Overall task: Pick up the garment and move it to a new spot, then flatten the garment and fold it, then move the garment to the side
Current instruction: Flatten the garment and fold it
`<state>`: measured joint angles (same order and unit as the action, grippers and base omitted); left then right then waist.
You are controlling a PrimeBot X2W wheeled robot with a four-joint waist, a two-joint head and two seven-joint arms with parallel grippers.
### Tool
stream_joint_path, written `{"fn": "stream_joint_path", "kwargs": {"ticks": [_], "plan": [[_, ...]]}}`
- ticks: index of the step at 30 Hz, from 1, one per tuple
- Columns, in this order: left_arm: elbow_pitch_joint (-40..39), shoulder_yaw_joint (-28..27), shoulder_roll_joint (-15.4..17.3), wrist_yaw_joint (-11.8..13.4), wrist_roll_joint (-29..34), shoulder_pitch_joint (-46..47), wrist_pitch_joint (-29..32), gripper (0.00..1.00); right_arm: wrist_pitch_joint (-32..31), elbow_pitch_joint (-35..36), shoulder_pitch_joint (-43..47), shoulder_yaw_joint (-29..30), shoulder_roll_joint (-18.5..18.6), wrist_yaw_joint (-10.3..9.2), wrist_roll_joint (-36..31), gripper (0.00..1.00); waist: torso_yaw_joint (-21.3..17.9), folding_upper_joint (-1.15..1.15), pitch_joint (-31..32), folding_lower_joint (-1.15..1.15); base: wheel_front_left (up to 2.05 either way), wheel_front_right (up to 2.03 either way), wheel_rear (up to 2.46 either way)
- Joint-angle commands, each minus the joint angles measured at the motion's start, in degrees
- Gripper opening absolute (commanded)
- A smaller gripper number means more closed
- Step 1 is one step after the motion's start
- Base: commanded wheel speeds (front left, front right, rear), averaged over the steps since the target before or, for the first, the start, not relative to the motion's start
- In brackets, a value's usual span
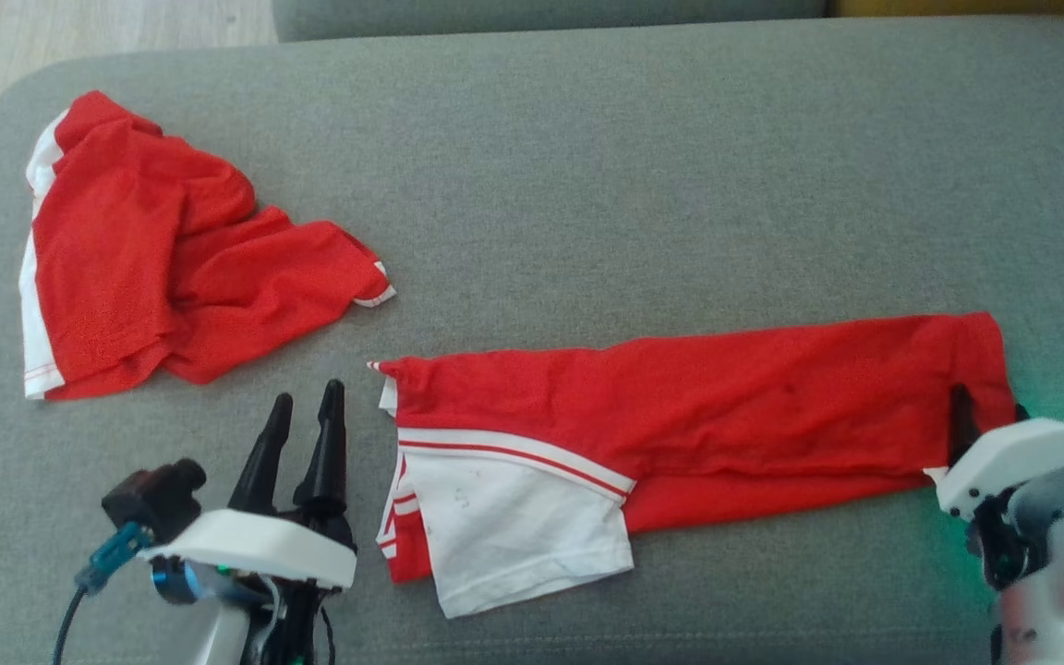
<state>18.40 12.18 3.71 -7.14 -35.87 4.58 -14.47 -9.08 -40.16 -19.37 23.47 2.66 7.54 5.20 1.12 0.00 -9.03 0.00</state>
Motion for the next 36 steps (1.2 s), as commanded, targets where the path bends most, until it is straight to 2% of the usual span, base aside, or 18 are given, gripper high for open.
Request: {"fn": "stream_joint_path", "kwargs": {"ticks": [1,5,6,7,8,14,18,22,25,29,33,36], "plan": [[-2.00,-1.86,0.84,-0.34,0.12,2.70,-0.52,1.00,-1.28,0.33,-1.84,-1.68,0.25,-0.05,-0.21,1.00,-0.04,0.00,-0.48,0.00,0.00,0.00,0.00],[-2.01,-2.15,1.11,-0.34,-0.14,3.25,-0.52,1.00,-3.95,-0.84,-2.21,-2.53,0.23,-0.05,1.09,0.98,-0.18,0.00,-0.79,0.00,0.00,0.00,0.00],[-1.99,-2.24,1.16,-0.34,-0.18,3.32,-0.52,1.00,-4.46,-1.01,-2.19,-2.87,0.23,-0.05,1.77,0.46,-0.23,0.00,-0.76,0.00,0.00,0.00,0.00],[-1.96,-2.35,1.20,-0.34,-0.20,3.36,-0.52,1.00,-4.79,-1.00,-2.11,-3.14,0.23,-0.05,2.27,0.14,-0.28,0.00,-0.69,0.00,0.00,0.00,0.00],[-1.93,-2.44,1.22,-0.34,-0.21,3.38,-0.52,1.00,-4.94,-0.83,-1.95,-3.42,0.23,-0.05,2.52,0.00,-0.33,0.00,-0.59,0.00,0.00,0.00,0.00],[-1.65,-2.76,1.20,-0.35,-0.11,3.06,-0.52,1.00,-3.18,1.41,-0.81,-3.15,1.26,-0.05,2.55,0.00,-0.58,0.00,0.66,0.00,0.00,0.00,0.00],[-1.50,-2.79,1.10,-0.35,0.04,2.61,-0.52,1.00,-0.91,3.07,-0.72,0.42,2.81,-0.05,0.57,0.00,-0.73,0.00,1.64,0.00,0.00,0.00,0.00],[-1.49,-2.92,0.94,-0.35,0.14,2.45,-0.52,1.00,2.24,5.52,-1.45,7.60,3.86,-0.05,-6.44,0.00,-0.72,0.00,2.28,0.00,0.00,0.00,0.00],[-1.58,-3.13,0.73,-0.35,0.12,2.28,-0.52,1.00,3.89,7.87,-2.58,14.99,2.85,-0.05,-12.73,0.00,-0.63,0.00,2.82,0.00,0.00,0.00,0.00],[-1.39,-3.17,0.47,-0.35,0.18,1.98,-0.52,1.00,4.34,9.55,-3.23,18.67,1.43,-0.05,-18.08,0.00,-0.46,0.00,3.60,0.00,0.00,0.00,0.00],[-1.08,-3.27,0.13,-0.35,0.21,1.30,-0.52,1.00,3.99,9.32,-3.84,18.00,0.42,-0.05,-19.17,0.00,-0.43,0.00,4.99,0.00,0.00,0.00,0.00],[-0.83,-3.45,-0.09,-0.35,0.25,0.71,-0.52,1.00,3.34,8.06,-4.20,14.12,0.26,-0.05,-15.09,0.00,-0.51,0.00,6.31,0.00,0.00,0.00,0.00]]}}
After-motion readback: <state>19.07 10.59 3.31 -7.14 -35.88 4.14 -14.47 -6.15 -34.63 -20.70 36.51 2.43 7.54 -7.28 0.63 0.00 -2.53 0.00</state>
